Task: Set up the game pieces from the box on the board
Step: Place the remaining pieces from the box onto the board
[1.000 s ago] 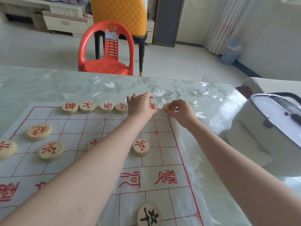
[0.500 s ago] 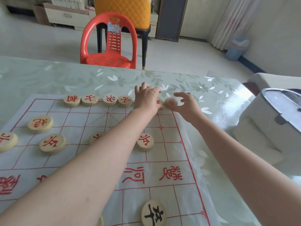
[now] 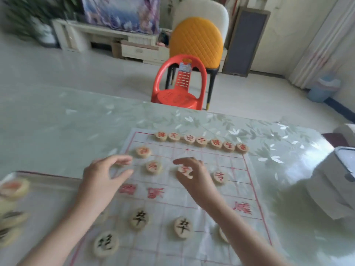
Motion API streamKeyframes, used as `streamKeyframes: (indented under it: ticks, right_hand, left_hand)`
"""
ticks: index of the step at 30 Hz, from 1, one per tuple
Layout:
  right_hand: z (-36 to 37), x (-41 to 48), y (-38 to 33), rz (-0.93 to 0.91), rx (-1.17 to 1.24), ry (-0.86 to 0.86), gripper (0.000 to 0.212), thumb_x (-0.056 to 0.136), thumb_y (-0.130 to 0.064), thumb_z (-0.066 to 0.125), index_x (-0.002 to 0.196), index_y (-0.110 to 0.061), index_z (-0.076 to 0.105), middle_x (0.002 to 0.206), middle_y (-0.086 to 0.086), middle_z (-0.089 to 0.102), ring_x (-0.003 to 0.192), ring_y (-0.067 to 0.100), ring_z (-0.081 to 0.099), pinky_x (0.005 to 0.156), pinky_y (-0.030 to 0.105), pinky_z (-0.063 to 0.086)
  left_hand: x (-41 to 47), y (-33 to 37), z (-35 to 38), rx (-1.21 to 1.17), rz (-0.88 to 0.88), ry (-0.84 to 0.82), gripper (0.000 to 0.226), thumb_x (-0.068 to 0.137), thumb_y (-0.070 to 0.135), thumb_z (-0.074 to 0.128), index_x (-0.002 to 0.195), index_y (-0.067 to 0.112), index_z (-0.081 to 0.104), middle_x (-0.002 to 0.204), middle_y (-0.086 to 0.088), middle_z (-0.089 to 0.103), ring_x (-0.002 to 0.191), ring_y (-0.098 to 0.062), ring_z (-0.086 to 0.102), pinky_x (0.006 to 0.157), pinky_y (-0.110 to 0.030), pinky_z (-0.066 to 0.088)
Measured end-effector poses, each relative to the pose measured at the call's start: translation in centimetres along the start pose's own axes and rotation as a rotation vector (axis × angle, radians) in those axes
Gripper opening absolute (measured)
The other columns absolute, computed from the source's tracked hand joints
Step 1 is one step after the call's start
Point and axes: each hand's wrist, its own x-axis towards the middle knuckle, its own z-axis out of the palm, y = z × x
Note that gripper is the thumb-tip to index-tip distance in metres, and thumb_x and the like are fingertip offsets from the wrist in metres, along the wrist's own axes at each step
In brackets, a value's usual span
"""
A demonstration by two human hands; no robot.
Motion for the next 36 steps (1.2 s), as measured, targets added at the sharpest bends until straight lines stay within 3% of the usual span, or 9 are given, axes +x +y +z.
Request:
streamKeyframes:
  ticks: [4,7,12,18,23,26,30,33,36]
  right_hand:
    - [5.8,-2.1,-6.6,-0.088,0.048,-0.144,0.026,0.086,-0.017,0.06,0.111,-0.023,0.063,0.114,-0.008,0.059,0.109,0.014,0.049,0.093,0.026,0.042]
    - [8.8,-3.0,-10.6,-0.074,0.077,-0.216,0.028,0.086,-0.015,0.059,0.113,-0.02,0.063,0.104,-0.008,0.055,0.108,0.016,0.05,0.091,0.023,0.04]
    - [11.9,-4.1,-14.2,-0.036,0.064,-0.27,0.03,0.085,-0.012,0.058,0.115,-0.019,0.062,0.106,-0.007,0.058,0.108,0.015,0.05,0.085,0.019,0.037]
    - [14.9,-5.1,-15.9,0.006,0.073,-0.32,0.035,0.081,-0.004,0.055,0.114,-0.015,0.063,0.104,-0.008,0.06,0.106,0.018,0.05,0.079,0.016,0.032]
    - [16.4,-5.8,-16.1,0.016,0.036,-0.363,0.037,0.082,-0.007,0.056,0.117,-0.019,0.06,0.118,-0.002,0.062,0.103,0.014,0.048,0.083,0.018,0.034]
    - [17.0,-6.2,-16.0,-0.002,0.025,-0.364,0.036,0.084,-0.008,0.054,0.118,-0.019,0.059,0.119,-0.001,0.061,0.097,0.007,0.042,0.076,0.009,0.03]
    - [17.8,-6.5,-15.8,-0.007,0.007,-0.365,0.036,0.085,-0.009,0.053,0.119,-0.018,0.058,0.118,-0.001,0.059,0.1,0.009,0.042,0.075,0.002,0.029]
    - [19.0,-6.4,-16.1,0.009,-0.003,-0.381,0.038,0.083,-0.011,0.054,0.119,-0.02,0.057,0.121,0.0,0.058,0.113,0.017,0.045,0.092,0.023,0.038]
    - [20.7,-6.1,-16.8,-0.018,-0.066,-0.414,0.042,0.083,-0.014,0.056,0.124,-0.019,0.054,0.126,0.001,0.056,0.116,0.021,0.044,0.098,0.03,0.037]
  left_hand:
    - [-5.0,-5.4,-7.3,-0.006,-0.15,0.029,0.027,0.076,0.0,0.069,0.091,0.021,0.066,0.094,0.002,0.071,0.087,0.004,0.06,0.078,0.001,0.035]
    - [-7.6,-8.1,-10.0,0.041,-0.23,0.036,0.027,0.076,-0.002,0.068,0.095,0.017,0.067,0.099,0.004,0.067,0.099,-0.015,0.06,0.087,-0.02,0.038]
    - [-8.7,-11.7,-12.9,0.181,-0.25,0.093,0.032,0.07,-0.001,0.073,0.099,0.012,0.069,0.099,-0.006,0.071,0.093,-0.024,0.065,0.086,-0.037,0.049]
    - [-8.6,-14.4,-13.9,0.428,-0.148,0.062,0.045,0.054,0.003,0.083,0.097,0.008,0.071,0.099,-0.014,0.071,0.094,-0.037,0.064,0.08,-0.043,0.048]
    - [-7.3,-15.7,-13.4,0.601,-0.103,-0.023,0.044,0.072,0.024,0.073,0.115,0.022,0.063,0.12,0.0,0.064,0.121,-0.026,0.049,0.091,-0.04,0.034]
    - [-6.7,-16.5,-13.4,0.622,-0.088,-0.059,0.041,0.077,0.029,0.068,0.117,0.024,0.062,0.121,0.004,0.063,0.122,-0.024,0.045,0.091,-0.037,0.029]
    - [-6.3,-15.9,-14.3,0.539,-0.144,-0.013,0.054,0.063,0.03,0.081,0.113,0.023,0.064,0.11,0.001,0.066,0.112,-0.029,0.048,0.084,-0.038,0.031]
    - [-7.1,-15.2,-15.9,0.262,-0.188,0.147,0.057,0.056,0.013,0.085,0.109,0.018,0.064,0.104,-0.005,0.063,0.099,-0.029,0.055,0.084,-0.039,0.041]
    - [-8.5,-15.3,-17.0,-0.006,-0.218,0.203,0.06,0.057,0.0,0.083,0.111,0.016,0.062,0.106,-0.004,0.059,0.097,-0.025,0.058,0.086,-0.037,0.047]
